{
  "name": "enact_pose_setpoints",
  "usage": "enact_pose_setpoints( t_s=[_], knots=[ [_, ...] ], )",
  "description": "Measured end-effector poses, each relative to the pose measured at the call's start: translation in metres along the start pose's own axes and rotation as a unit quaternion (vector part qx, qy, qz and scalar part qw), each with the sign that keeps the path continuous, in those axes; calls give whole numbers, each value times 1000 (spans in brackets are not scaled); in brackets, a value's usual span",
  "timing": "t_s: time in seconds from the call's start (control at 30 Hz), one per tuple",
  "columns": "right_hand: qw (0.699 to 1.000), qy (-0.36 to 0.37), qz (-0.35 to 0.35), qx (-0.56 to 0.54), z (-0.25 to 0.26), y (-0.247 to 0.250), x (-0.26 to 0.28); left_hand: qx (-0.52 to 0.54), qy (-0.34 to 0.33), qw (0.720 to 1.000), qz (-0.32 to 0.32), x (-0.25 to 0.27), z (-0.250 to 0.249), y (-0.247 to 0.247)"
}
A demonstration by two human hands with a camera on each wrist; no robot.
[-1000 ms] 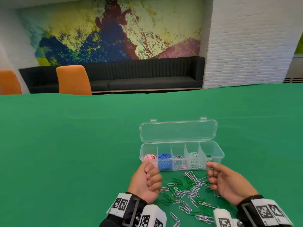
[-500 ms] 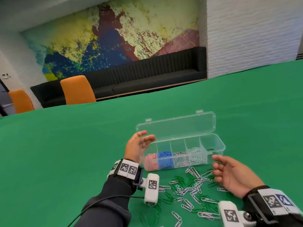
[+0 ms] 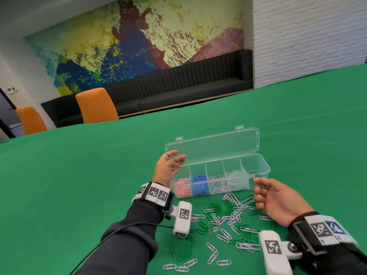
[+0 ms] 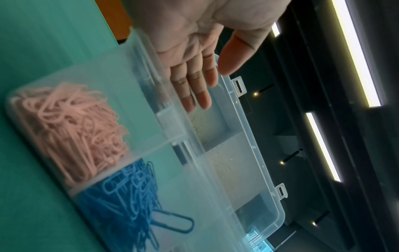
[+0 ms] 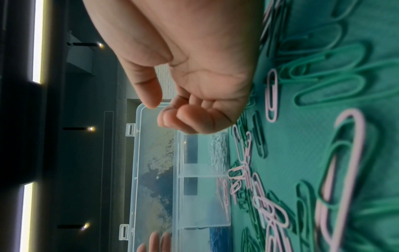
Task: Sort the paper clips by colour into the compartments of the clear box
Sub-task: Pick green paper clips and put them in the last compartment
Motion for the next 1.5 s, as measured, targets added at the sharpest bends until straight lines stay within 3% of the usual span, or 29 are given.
enact_pose_setpoints(
  t_s=[0.2,0.27,0.33,0.4,0.47,0.53,0.57,0.63,0.87,0.93,1.07,1.13,1.3,1.5],
  knots=[
    [1000,-3,-17,-3,1,-7,3,24,-45,999,20,4,-25,11],
    [1000,-3,-19,2,1,-9,6,-41,-65,995,61,9,-37,15],
    [1000,-6,-21,8,0,-12,8,-164,-81,974,132,18,-44,17],
    [1000,-7,-20,11,-1,-13,9,-329,-98,909,235,31,-43,16],
    [1000,-6,-19,14,-2,-16,11,-478,-108,801,345,45,-33,12],
    [1000,-4,-20,20,-3,-18,13,-567,-108,690,437,59,-17,7],
    [1000,-3,-19,23,-3,-20,14,-591,-96,649,469,64,-9,5],
    [999,1,-17,31,-3,-21,16,-616,-77,606,497,71,4,2],
    [999,-3,-20,43,-6,-26,16,-621,-57,610,489,68,11,-11],
    [999,-8,-15,48,-9,-28,15,-632,-59,591,498,71,12,-14],
    [999,-17,-3,51,-14,-33,15,-689,-100,518,497,76,14,-17],
    [998,-21,-7,53,-15,-35,15,-703,-109,500,494,77,15,-18],
    [998,-23,-12,54,-15,-36,17,-676,-57,535,502,78,17,-15],
    [999,-24,-2,44,-18,-35,14,-670,-63,555,490,79,17,-12]
  ],
)
Point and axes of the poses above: each hand's wrist, its own x-axis away from the middle knuckle, its own y-axis out of the back of the hand, z = x × y, the point moved 2 cm from there along -x, towards the middle knuckle, and after that the axes turned 12 degrees about -y, right-handed, at the moved point
